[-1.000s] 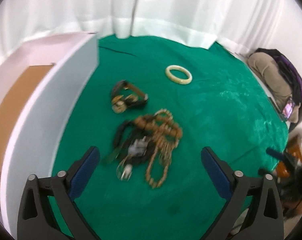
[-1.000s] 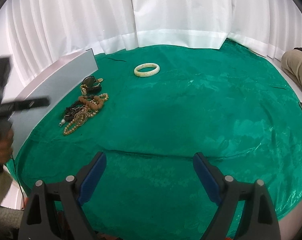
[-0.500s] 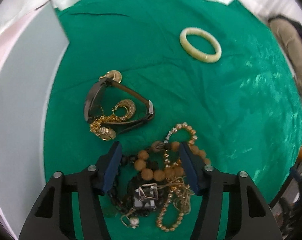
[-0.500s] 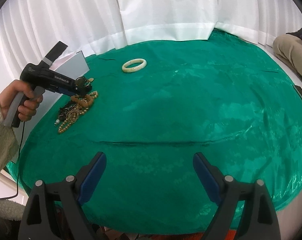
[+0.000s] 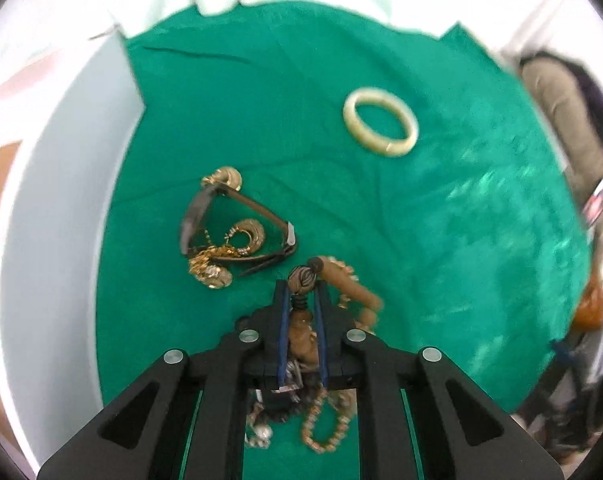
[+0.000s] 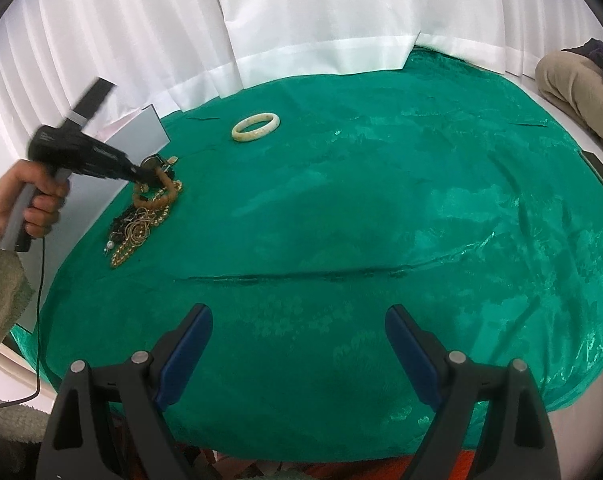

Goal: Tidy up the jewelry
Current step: 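Lower the left tool onto the wooden bead bracelet and close it, then grasp the cream jade bangle with the right tool while the left tool holds the beads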

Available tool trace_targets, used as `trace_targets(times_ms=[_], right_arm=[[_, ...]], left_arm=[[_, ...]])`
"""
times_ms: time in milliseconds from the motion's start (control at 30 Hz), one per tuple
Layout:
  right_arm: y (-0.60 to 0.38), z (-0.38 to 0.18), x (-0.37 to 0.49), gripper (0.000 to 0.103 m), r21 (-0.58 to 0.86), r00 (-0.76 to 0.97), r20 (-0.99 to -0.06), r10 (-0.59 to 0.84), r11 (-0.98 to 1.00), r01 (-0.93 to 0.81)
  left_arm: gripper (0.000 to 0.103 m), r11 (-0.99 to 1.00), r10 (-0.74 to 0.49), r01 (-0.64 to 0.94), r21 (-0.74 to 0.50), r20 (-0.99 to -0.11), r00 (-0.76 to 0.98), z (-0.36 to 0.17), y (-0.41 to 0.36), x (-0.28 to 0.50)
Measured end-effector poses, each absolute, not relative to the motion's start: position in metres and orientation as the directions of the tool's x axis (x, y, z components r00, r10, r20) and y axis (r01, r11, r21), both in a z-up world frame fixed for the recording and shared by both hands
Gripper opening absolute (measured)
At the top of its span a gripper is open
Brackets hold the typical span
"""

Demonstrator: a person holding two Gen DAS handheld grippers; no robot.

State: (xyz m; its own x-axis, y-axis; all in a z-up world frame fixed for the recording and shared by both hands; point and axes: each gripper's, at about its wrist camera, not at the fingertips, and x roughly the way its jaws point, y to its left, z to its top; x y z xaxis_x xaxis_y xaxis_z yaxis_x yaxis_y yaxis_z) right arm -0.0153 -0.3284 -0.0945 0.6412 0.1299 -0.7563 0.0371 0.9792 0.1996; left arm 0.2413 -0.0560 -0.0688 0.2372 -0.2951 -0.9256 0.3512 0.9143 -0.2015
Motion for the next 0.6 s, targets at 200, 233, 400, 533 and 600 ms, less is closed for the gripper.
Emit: trace_targets(times_ms=[200,233,400,533,600], right_arm=[[-0.328,-0.095,-0.009,0.090,0.210,0.631,-0.763,0.142,0.977,0.035],[-0.326,-0.092,-0.006,0.090,0.209,0.630,-0.762,0.149,0.978,0.021],[-0.315,-0.070,0.037,0.090,0.224,0.619,-0.752,0.227,0.971,-0.085],[-0.301,-0.064,0.109,0.090,0.287,0.551,-0.765,0.335,0.942,-0.174],[-0.295,-0.066,0.143,0.087,0.254,0.541,-0.787,0.297,0.955,-0.154]], left_arm=[[0.010,0.892,-0.431,0.288,-0.348,-0.847,0.312,-0.027,-0.012,0.223],[0.010,0.890,-0.440,0.283,-0.358,-0.837,0.325,-0.023,-0.007,0.216],[0.010,0.888,-0.459,0.224,-0.401,-0.808,0.370,-0.014,0.026,0.198],[0.010,0.902,-0.431,0.196,-0.384,-0.814,0.389,-0.020,0.040,0.185],[0.010,0.900,-0.435,0.184,-0.394,-0.809,0.396,-0.022,0.047,0.177]])
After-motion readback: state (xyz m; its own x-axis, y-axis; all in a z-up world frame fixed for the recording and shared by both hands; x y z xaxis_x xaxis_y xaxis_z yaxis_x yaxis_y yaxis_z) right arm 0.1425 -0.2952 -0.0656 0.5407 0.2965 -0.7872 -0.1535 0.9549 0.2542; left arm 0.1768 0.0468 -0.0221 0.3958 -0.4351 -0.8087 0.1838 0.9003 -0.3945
